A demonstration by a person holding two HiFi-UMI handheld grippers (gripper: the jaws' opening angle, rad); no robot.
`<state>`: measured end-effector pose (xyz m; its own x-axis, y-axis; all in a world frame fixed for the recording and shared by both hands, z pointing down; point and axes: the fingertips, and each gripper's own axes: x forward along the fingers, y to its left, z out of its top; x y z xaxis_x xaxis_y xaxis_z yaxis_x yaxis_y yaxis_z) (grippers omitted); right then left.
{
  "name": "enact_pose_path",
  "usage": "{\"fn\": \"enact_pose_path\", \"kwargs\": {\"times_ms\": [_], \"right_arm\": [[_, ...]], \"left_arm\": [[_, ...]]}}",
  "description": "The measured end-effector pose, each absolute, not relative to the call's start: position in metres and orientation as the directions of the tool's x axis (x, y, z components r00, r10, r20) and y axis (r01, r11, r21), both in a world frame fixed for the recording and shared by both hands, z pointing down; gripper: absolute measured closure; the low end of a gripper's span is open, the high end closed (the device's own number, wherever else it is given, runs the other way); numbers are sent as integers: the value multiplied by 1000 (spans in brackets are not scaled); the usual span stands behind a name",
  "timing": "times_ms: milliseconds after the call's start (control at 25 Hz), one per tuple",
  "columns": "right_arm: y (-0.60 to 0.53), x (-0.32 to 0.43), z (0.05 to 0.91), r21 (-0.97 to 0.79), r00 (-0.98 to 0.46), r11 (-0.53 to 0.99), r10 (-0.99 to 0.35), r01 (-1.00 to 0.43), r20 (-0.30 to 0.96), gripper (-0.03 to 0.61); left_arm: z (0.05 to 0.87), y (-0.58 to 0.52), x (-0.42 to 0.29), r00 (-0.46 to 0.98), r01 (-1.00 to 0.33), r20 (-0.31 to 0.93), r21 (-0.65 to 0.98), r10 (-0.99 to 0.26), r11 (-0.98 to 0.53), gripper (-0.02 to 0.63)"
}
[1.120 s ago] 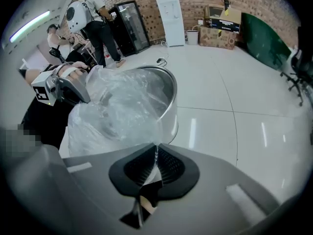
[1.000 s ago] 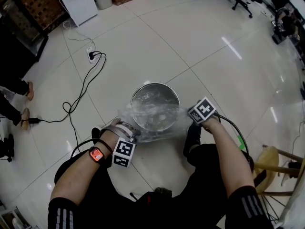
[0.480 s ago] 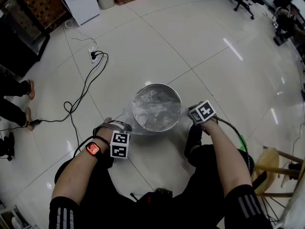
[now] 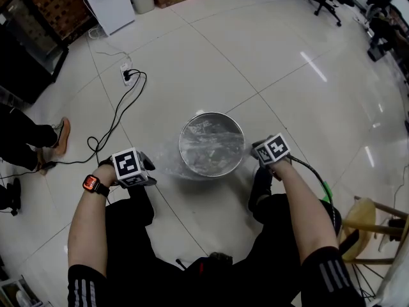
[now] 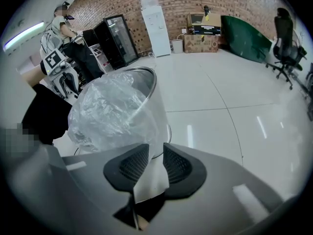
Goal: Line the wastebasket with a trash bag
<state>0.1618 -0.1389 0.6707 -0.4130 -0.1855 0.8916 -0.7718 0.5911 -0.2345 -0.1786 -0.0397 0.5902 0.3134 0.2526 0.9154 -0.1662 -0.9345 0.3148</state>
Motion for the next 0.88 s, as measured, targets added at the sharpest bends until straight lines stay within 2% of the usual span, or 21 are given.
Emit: {"fn": "enact_pose_path", "kwargs": {"times_ms": [40,160,200,320,440,520,600,640,680,720,880], "right_arm": [[-139,161,670,-239,-417,593,-183,-769,890,474],[-140,158,666,-245,-421,600,-170,-761,891,474],[-140,157,664,-239,-418,607,-170,-758,892,474],[-143,151,657,-217,-416,635,-180,-741,892,474],[-148,146,650,-198,-415,652,-197,-732,888,474],[-151,145,649,-195,-416,654,-202,-731,886,474],[-153,147,650,-195,-419,653,-205,-732,885,474],[-154,149,650,-193,-419,656,-207,-730,884,474],[-155,150,649,-188,-418,658,-211,-729,883,474],[-156,153,649,-182,-416,658,-218,-731,883,474],[-167,160,646,-198,-424,615,-246,-764,872,475]], "left_arm": [[584,-55,-184,317,-192,929,262,193,-946,431],[564,-121,-175,371,-289,924,18,-95,-957,431],[558,-134,-162,401,-307,905,-12,-141,-952,430],[567,-144,-130,400,-260,903,-52,-157,-964,362],[589,-148,-111,329,-145,924,-155,-196,-977,357],[601,-150,-105,315,-128,929,-162,-195,-979,362],[610,-151,-104,299,-122,937,-153,-183,-981,416],[612,-152,-104,294,-120,938,-156,-185,-980,468],[612,-155,-103,296,-125,935,-163,-193,-979,559],[609,-159,-102,308,-141,929,-170,-206,-975,609],[581,-191,-97,402,-297,866,-185,-298,-937,610]]}}
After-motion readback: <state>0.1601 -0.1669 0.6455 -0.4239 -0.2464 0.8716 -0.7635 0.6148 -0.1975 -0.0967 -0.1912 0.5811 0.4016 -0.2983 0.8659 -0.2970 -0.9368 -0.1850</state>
